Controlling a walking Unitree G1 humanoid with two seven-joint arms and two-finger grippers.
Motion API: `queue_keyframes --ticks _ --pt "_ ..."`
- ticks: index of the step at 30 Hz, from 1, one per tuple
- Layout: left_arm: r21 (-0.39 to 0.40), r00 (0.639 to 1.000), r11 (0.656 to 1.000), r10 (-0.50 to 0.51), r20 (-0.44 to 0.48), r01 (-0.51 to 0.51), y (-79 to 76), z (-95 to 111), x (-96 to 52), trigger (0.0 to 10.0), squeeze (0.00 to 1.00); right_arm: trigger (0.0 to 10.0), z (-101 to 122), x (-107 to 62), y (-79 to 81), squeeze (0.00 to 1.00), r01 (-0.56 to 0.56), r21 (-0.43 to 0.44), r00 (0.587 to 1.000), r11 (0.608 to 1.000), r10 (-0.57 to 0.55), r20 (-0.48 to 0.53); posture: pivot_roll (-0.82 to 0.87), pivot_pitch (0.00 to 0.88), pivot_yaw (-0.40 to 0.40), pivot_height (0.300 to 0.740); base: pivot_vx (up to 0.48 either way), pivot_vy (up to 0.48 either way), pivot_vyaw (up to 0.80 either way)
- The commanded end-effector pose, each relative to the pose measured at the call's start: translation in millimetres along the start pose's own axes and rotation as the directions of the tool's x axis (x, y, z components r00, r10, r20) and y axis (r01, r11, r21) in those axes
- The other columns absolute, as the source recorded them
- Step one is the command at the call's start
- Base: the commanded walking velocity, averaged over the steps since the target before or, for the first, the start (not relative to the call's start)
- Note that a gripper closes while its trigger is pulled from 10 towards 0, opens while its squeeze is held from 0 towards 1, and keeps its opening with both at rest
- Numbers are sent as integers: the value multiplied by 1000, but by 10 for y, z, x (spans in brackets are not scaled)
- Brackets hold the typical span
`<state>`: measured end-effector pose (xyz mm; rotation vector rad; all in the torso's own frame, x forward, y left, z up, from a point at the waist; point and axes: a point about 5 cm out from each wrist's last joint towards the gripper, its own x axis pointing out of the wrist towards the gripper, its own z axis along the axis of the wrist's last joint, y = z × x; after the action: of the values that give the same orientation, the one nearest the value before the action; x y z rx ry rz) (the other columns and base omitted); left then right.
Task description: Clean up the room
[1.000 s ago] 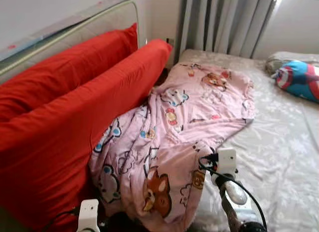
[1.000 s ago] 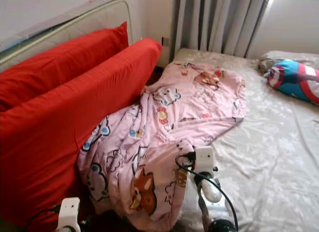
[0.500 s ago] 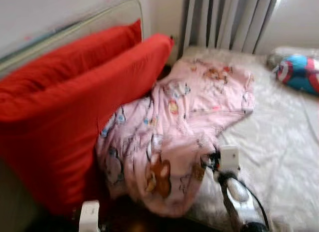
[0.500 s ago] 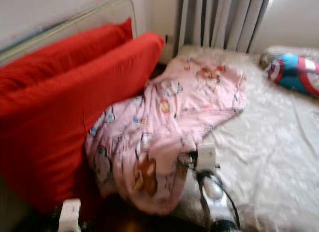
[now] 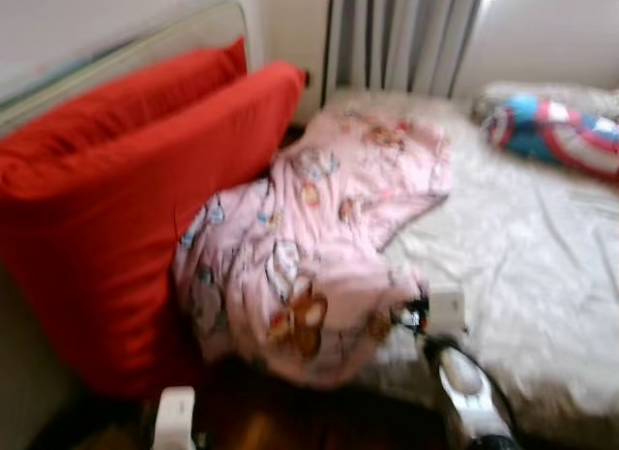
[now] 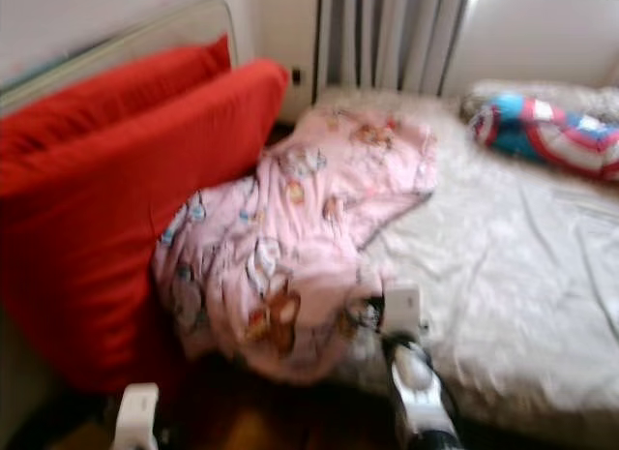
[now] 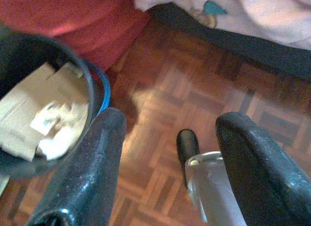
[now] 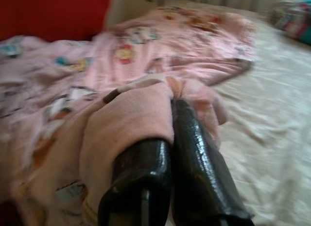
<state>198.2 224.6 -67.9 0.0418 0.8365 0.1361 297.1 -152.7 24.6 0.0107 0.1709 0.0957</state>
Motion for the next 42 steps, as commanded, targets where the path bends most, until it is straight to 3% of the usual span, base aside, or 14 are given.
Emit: queue_keyframes --ticks 1,17,26,30,42 --pt "-14 999 1000 -7 -42 7 -35 -112 -20 10000 0 10000 17 -6 -43 0 16 -7 1000 1000 -16 12 -39 19 -6 740 -292 0 0" --pt "-10 999 1000 -9 -42 9 -29 -114 -21 10000 0 10000 39 -7 -113 0 76 -8 997 997 -76 28 -39 21 -4 740 -292 0 0" --pt "-2 999 1000 -9 -47 9 -26 -117 -22 10000 0 10000 152 -19 -335 0 242 -7 966 970 -240 98 -39 23 -3 740 0 0 0" --pt "-2 999 1000 -11 -48 11 -27 -118 -21 10000 0 10000 152 -17 -339 0 238 -9 967 971 -236 95 -39 23 -3 740 0 0 0" --pt "6 998 1000 -22 -55 23 -33 -122 -21 10000 0 10000 -76 -37 -217 0 178 -44 982 983 -181 -57 -40 23 -4 740 0 0 0"
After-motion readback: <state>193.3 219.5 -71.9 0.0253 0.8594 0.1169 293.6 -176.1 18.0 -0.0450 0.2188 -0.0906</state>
